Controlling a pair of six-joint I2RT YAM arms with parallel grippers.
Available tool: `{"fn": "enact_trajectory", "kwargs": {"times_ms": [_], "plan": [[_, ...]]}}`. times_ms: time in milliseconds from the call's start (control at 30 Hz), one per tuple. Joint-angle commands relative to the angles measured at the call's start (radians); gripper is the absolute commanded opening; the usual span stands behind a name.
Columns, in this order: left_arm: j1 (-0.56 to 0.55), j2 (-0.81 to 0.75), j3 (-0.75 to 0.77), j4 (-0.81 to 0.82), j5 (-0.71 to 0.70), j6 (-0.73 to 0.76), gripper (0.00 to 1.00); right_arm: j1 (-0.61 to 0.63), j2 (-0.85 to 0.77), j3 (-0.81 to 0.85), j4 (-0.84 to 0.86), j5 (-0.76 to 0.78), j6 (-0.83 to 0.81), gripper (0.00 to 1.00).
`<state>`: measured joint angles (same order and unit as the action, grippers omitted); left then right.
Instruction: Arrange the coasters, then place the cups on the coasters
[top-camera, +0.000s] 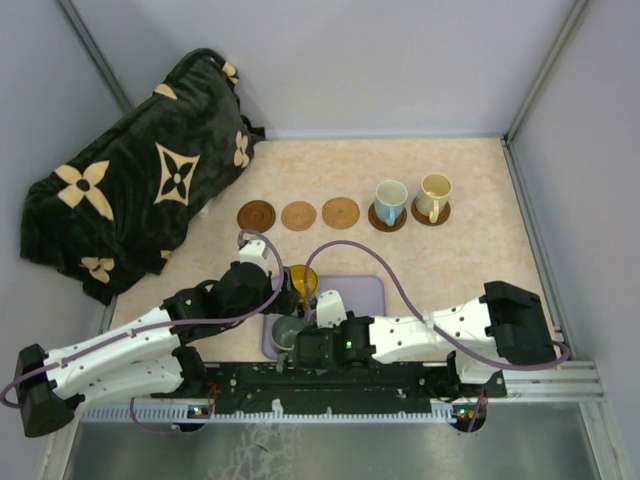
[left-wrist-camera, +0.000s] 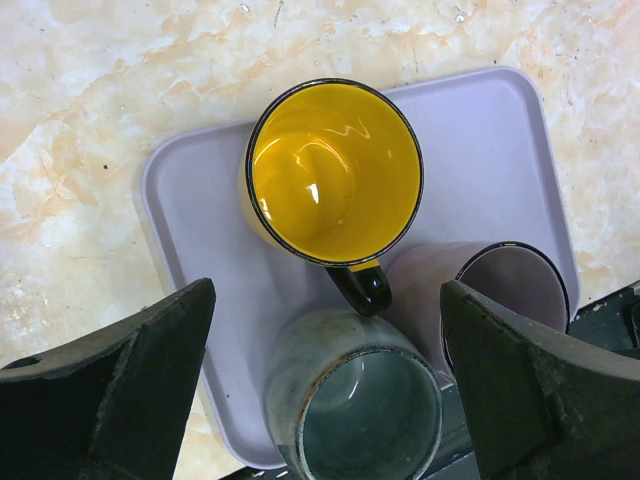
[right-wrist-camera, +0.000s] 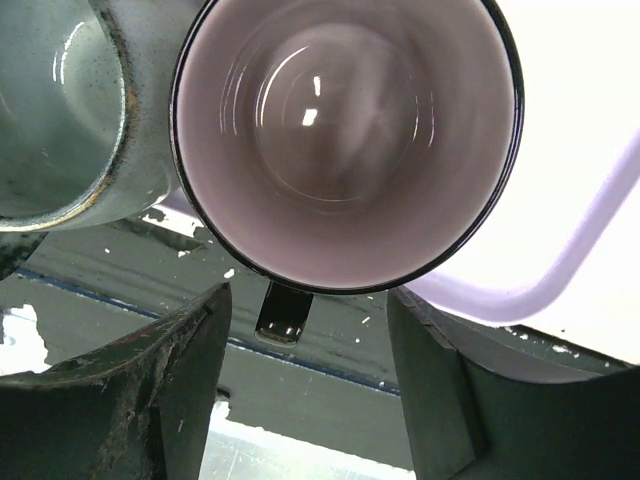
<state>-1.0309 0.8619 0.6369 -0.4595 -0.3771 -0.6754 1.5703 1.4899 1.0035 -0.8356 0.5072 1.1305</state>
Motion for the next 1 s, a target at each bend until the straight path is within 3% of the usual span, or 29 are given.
{"fn": "enact_trajectory", "kwargs": {"times_ms": [0,200,500,833,967], "plan": [[-0.005,-0.004,-0.005,-0.009,-0.017,0.003,1.0,0.01,0.0,0.015,-0.011,0.041,0.07,0.62],[-0.006,0.011,0.0,-0.008,-0.013,0.008,1.0,-0.002,0.0,-0.008,-0.011,0.052,0.095,0.55],[-0.006,0.022,0.001,-0.005,-0.01,0.009,1.0,-0.042,-0.014,-0.048,-0.029,0.053,0.143,0.36],[-0.006,0.031,-0.004,0.004,-0.011,0.01,1.0,-0.051,0.01,-0.043,-0.011,0.06,0.124,0.35],[-0.006,0.031,-0.008,0.005,-0.01,0.011,1.0,-0.052,0.018,-0.033,-0.013,0.075,0.123,0.2]]}}
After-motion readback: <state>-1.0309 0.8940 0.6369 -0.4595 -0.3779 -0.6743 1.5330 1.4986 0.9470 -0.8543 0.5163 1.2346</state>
